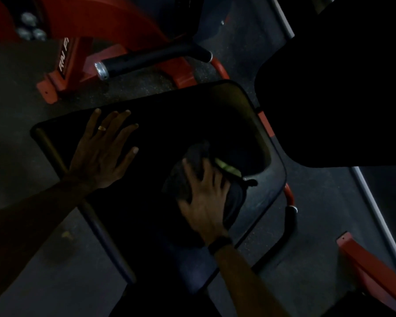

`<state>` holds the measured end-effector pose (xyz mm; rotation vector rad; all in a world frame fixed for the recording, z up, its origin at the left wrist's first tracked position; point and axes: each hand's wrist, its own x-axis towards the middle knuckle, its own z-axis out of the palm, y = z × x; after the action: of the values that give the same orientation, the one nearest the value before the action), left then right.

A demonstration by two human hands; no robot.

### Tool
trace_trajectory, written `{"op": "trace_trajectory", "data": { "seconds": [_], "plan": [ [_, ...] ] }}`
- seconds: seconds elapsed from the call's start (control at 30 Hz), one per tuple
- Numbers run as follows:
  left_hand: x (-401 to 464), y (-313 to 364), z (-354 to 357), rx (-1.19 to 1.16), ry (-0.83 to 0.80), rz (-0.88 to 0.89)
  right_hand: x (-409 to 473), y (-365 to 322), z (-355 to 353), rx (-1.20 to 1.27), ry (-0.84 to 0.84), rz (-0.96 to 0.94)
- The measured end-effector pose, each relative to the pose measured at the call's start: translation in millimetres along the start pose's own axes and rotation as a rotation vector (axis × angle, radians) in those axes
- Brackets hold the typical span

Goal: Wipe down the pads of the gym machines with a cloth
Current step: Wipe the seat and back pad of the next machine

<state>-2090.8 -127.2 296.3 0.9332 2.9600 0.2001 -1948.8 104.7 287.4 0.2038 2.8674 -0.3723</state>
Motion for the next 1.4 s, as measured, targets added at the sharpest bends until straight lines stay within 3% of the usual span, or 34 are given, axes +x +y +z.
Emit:
{"op": "trace_trajectory", "data": {
  "seconds": [0.07,0.1,0.23,0.3,0.37,0.47,0.53,0.63,0.7,0.77,0.83,0.93,1.0,1.07,1.13,1.3,1.4],
  "plan": [
    [0,1,1,-0.008,-0.006,0.009,-41,15,-1,0.013,-0.008,-0.093],
    [0,1,1,-0.013,0.0,0.016,-53,33,0,-0.007,-0.002,-0.03],
    [1,2,0,-0.007,0.025,0.018,-4,89,-1,0.045,0.036,0.629],
    [0,1,1,-0.006,0.04,0.026,58,91,-1,0.101,0.055,0.825],
    [0,1,1,-0.022,0.049,0.021,126,77,-6,0.145,0.045,0.893],
    [1,1,0,-0.039,0.038,-0.025,198,30,-16,0.126,0.027,0.771],
    [0,1,1,-0.031,0.051,-0.048,197,-9,-15,0.055,0.029,0.51],
    [0,0,-1,-0.038,0.081,-0.081,116,-42,-13,-0.013,0.056,0.08],
    [2,1,0,-0.045,0.093,-0.112,33,-33,-10,0.01,-0.003,-0.033],
    [4,2,0,-0.042,0.094,-0.13,-34,0,-10,0.005,-0.031,0.016],
    [2,2,-2,-0.044,0.092,-0.138,-46,42,-8,-0.014,-0.021,0.193],
    [1,2,-1,-0.053,0.108,-0.119,25,71,-2,-0.031,0.042,0.553],
    [1,1,-1,-0.06,0.111,-0.127,92,52,-7,0.056,0.09,0.679],
    [0,0,0,-0.055,0.123,-0.138,138,15,-10,0.071,0.122,0.597],
    [0,0,1,-0.045,0.13,-0.146,136,-29,-6,0.023,0.116,0.385],
    [-1,-1,1,-0.082,0.163,-0.188,-28,-67,-1,-0.026,-0.022,-0.105],
    [-2,-1,0,-0.102,0.18,-0.191,-105,-18,-2,0.02,-0.055,-0.098]
  ]
}}
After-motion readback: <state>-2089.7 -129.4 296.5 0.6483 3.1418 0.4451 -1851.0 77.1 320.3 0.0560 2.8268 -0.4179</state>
